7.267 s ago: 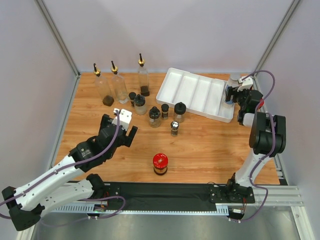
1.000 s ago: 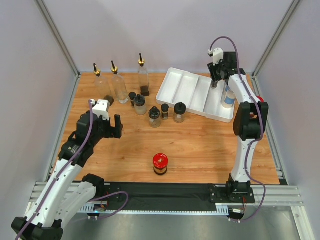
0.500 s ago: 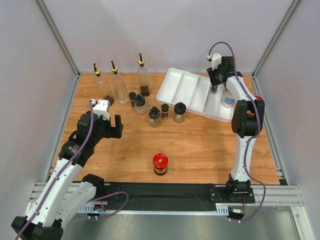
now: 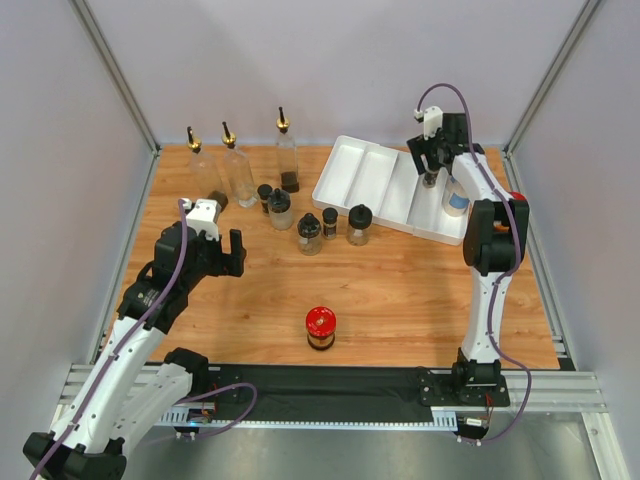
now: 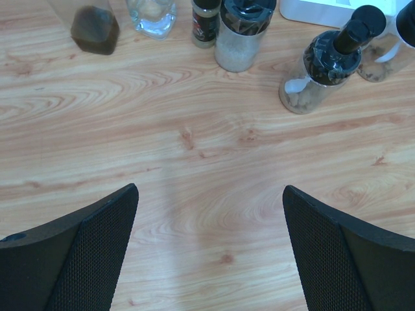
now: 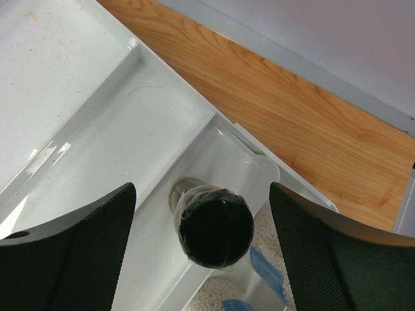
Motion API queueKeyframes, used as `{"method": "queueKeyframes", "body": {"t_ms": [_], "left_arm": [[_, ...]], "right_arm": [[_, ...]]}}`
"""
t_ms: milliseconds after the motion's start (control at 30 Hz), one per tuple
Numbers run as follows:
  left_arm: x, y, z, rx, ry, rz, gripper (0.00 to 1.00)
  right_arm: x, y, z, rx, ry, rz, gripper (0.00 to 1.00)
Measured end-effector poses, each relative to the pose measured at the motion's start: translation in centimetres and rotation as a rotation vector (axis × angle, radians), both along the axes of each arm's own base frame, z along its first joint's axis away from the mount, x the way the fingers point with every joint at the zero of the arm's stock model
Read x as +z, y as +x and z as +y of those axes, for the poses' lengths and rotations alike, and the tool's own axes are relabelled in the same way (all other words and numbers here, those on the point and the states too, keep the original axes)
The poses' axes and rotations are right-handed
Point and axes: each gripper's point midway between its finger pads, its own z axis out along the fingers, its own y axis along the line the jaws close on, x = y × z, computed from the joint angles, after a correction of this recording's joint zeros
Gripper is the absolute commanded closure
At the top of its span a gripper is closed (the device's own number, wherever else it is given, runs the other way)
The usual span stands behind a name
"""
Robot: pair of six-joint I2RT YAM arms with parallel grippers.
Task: Organize the condiment bottles
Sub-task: Place the bottle in the storage box, then pick up the bottle from the center of the board.
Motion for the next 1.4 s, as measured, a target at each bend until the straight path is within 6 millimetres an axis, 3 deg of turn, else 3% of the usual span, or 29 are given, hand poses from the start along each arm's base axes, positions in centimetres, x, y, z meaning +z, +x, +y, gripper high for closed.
{"method": "queueKeyframes", "body": {"t_ms": [200, 333, 667, 833, 1200, 1400], "left_arm": [[0.0, 0.0, 0.0, 0.000, 0.000, 0.000, 0.00], [0.0, 0.0, 0.0, -0.001, -0.001, 0.000, 0.00], [0.2, -0.1, 0.0, -0.004, -0.005, -0.007, 0.00], [0.4, -0.2, -0.1, -0.007, -0.009, -0.014, 0.00], [0.6, -0.3, -0.2, -0.013, -0.015, -0.022, 0.00], [0.8, -0.4, -0.2, -0.016, -0.019, -0.030, 0.00]], "right_arm": [[-0.2, -0.3, 0.1, 0.005, 0.000, 0.002, 0.06], [0.9, -1.0, 0.3, 0.017, 0.007, -0.007, 0.04], [10.3, -3.0, 1.2, 0.067, 0.034, -0.158, 0.03], [13.0, -5.4, 2.1, 0.101, 0.032, -0.191, 0.03], [13.3, -11.7, 8.8, 0.278, 0.083, -0.122, 0.02], [13.1, -16.4, 13.1, 0.434, 0.138, -0.069, 0.02]]}}
